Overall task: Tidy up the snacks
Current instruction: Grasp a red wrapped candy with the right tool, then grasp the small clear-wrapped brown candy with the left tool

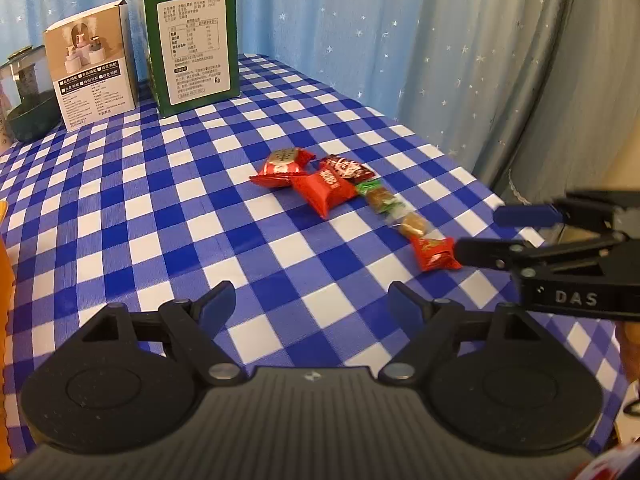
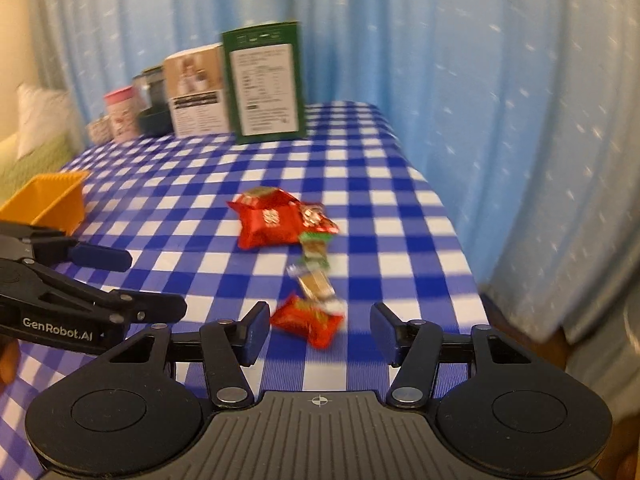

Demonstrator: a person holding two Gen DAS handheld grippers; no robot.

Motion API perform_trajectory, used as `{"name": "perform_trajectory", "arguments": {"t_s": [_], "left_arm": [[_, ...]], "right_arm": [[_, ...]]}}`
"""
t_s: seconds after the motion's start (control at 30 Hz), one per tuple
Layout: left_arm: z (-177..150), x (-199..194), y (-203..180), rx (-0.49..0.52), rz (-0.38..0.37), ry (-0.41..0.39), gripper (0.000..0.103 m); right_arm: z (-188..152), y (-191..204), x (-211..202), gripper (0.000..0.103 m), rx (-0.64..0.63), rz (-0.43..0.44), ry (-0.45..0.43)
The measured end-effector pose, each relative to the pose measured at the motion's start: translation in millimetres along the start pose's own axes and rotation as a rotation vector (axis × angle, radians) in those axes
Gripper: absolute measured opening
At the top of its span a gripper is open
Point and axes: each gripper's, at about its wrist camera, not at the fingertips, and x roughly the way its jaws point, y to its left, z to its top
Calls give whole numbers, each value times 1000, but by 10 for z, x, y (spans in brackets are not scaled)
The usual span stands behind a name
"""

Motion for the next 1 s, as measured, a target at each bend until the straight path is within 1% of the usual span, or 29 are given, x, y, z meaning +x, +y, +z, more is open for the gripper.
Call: {"name": "perform_trajectory", "arguments": {"t_s": [0.1,0.13,0.2,0.27,0.33,0.5,0.63,0.73,0.87,0.9,1.0], "left_arm": [[-5,53,75,-1,-6,1,81],[-10,69,109,-5,-8,3,81],[-17,83,155,-12,-7,12,81],[-11,86,202,-20,-11,18,81],[10,77,235,-27,-17,15,81],[73,31,268,-37,-32,-4,82],[83,22,278,-44,-38,-5,82],[77,41,267,-46,-38,1,81],[75,49,254,-47,-39,1,82],[72,47,254,-45,-38,2,82],[73,39,253,-47,-40,-1,82]], "right_arm": [[14,45,185,56,-104,23,11],[6,54,250,52,-130,39,21],[-31,66,361,47,-174,72,50],[-69,68,441,45,-208,92,74],[-86,70,476,43,-233,102,76],[-69,113,447,38,-260,96,94],[-101,125,455,38,-287,74,99],[-104,129,462,37,-293,66,87],[-88,184,452,26,-303,47,90],[-83,196,434,21,-296,51,88],[-71,204,361,21,-257,75,79]]}}
